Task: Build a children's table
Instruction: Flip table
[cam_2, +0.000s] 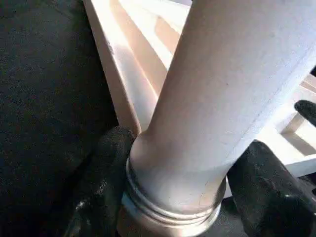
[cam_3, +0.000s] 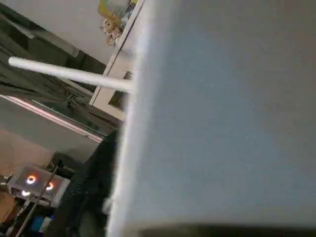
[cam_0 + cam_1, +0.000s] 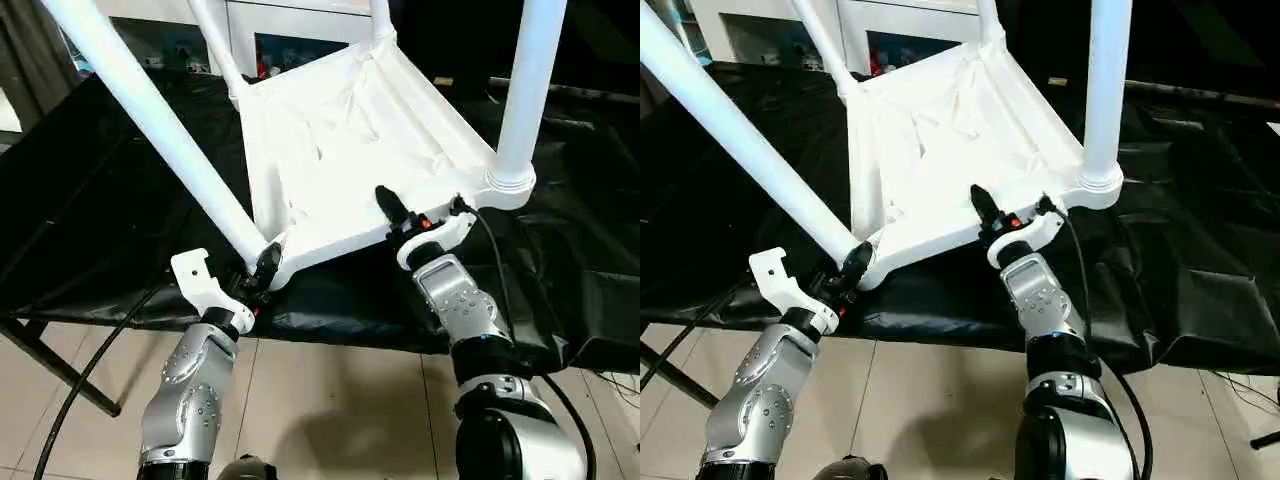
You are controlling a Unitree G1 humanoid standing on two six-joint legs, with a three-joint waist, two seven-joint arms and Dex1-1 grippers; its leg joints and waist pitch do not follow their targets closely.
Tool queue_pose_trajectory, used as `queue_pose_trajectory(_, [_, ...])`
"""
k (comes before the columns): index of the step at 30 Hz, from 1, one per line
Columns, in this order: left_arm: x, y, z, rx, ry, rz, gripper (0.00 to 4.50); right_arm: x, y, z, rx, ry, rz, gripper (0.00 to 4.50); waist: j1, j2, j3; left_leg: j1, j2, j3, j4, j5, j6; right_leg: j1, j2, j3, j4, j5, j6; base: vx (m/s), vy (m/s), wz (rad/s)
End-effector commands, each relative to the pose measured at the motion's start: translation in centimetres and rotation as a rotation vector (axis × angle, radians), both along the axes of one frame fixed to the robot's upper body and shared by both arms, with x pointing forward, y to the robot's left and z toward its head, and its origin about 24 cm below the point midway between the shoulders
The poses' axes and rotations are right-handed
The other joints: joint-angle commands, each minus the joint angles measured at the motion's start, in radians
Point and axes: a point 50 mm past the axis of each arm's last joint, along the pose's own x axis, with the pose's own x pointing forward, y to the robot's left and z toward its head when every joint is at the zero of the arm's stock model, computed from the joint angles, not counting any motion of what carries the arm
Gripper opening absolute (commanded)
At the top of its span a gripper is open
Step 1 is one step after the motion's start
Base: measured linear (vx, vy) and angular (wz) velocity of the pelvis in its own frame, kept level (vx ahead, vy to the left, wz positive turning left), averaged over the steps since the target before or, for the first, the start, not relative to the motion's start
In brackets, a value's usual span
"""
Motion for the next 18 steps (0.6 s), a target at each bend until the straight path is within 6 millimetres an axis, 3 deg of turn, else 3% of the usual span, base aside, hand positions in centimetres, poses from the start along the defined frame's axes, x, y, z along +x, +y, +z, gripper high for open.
queue_pose_trajectory(1, [0.5,-2.9,1.9,-0.159,-0.083,-0.083,2.74,0.4,-0.6,0.7,-0.012,-0.012,-0.033,2.21,-0.003,0.007,-0.079,0.041,0.130,-0.052,-0.085,-0.062,0.007,0.036,-0.093,0.056,-0.051,0.100,-0.277,0.000,0.000,0.00])
queue_pose_trajectory(2, [0.6,-2.9,1.7,-0.141,-0.061,-0.071,3.09,0.4,-0.8,0.8,-0.020,-0.018,-0.041,2.13,-0.003,0.007,-0.079,0.042,0.130,-0.052,-0.085,-0.065,0.004,0.036,-0.093,0.056,-0.051,0.101,-0.277,0.000,0.000,0.00])
queue_pose_trajectory(3, [0.6,-3.0,1.6,-0.158,-0.049,-0.086,3.30,0.5,-1.1,1.0,-0.037,-0.025,-0.063,2.13,-0.003,0.015,-0.079,0.042,0.130,-0.052,-0.084,-0.066,0.000,0.035,-0.092,0.056,-0.049,0.104,-0.277,0.000,0.000,0.00])
queue_pose_trajectory(7, [0.8,-2.2,1.7,-0.179,-0.071,-0.034,3.47,0.7,-2.5,1.6,-0.095,-0.047,-0.130,2.08,-0.001,0.015,-0.079,0.043,0.129,-0.051,-0.087,-0.093,-0.017,0.035,-0.094,0.057,-0.053,0.087,-0.278,0.000,0.000,0.00])
queue_pose_trajectory(8, [0.8,-2.1,1.7,-0.187,-0.069,-0.040,3.76,0.7,-3.0,1.8,-0.095,-0.054,-0.150,2.07,-0.001,0.015,-0.079,0.042,0.129,-0.051,-0.089,-0.107,-0.026,0.035,-0.092,0.056,-0.053,0.077,-0.277,0.000,0.000,0.00])
queue_pose_trajectory(13, [0.8,-1.0,1.6,-0.200,-0.070,0.014,4.03,0.6,-4.8,2.8,-0.102,-0.075,-0.221,2.07,-0.001,0.015,-0.078,0.043,0.128,-0.051,-0.090,-0.111,-0.035,0.035,-0.091,0.057,-0.055,0.072,-0.260,0.000,0.000,0.00])
queue_pose_trajectory(14, [0.9,-0.3,1.7,-0.249,-0.076,0.055,4.11,0.5,-5.6,3.3,-0.098,-0.081,-0.252,2.07,0.001,0.022,-0.079,0.042,0.127,-0.051,-0.089,-0.108,-0.039,0.035,-0.092,0.057,-0.055,0.069,-0.255,0.000,0.000,0.00])
queue_pose_trajectory(18, [0.7,1.2,1.9,-0.377,-0.116,0.118,4.16,0.0,-7.7,4.3,-0.166,-0.114,-0.320,2.06,0.000,0.025,-0.080,0.042,0.126,-0.051,-0.089,-0.097,-0.044,0.034,-0.087,0.055,-0.053,0.096,-0.254,0.000,0.000,0.00])
